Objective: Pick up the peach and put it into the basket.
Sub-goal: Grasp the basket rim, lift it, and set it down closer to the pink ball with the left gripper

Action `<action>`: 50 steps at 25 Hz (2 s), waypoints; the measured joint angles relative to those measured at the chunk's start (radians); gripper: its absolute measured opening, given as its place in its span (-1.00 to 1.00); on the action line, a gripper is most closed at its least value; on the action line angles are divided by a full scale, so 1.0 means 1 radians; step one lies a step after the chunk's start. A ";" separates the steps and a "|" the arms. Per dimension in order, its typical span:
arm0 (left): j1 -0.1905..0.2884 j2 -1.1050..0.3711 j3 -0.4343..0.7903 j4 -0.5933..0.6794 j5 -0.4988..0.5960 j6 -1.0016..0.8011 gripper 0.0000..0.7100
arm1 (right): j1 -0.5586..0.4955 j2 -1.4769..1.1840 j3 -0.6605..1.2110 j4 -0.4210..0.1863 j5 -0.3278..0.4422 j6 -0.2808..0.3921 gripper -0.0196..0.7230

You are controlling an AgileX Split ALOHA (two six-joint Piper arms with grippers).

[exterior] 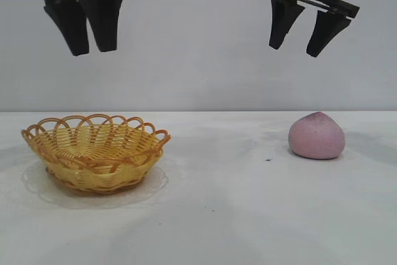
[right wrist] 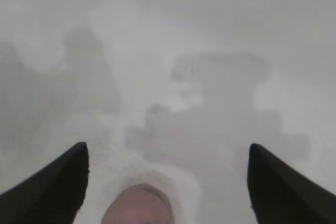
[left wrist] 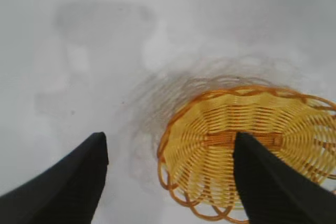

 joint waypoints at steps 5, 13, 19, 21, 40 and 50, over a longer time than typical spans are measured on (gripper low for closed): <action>0.000 0.000 0.055 0.012 0.000 0.029 -0.20 | 0.000 0.000 0.000 -0.002 0.001 0.000 0.55; 0.000 0.000 0.162 0.067 -0.002 0.043 -0.06 | 0.000 0.000 0.000 -0.006 0.001 0.000 0.55; 0.000 0.000 0.176 0.066 -0.002 0.106 -0.06 | 0.000 0.000 0.000 -0.006 0.001 0.000 0.55; 0.000 0.000 0.178 0.066 -0.002 0.111 -0.06 | 0.000 0.000 0.000 -0.006 0.001 0.000 0.55; 0.000 0.129 0.178 0.064 -0.051 0.136 -0.62 | 0.000 0.000 0.000 -0.006 0.001 0.000 0.55; 0.005 0.134 0.178 -0.022 -0.011 -0.103 -1.00 | 0.000 0.000 0.000 -0.007 -0.002 0.000 0.55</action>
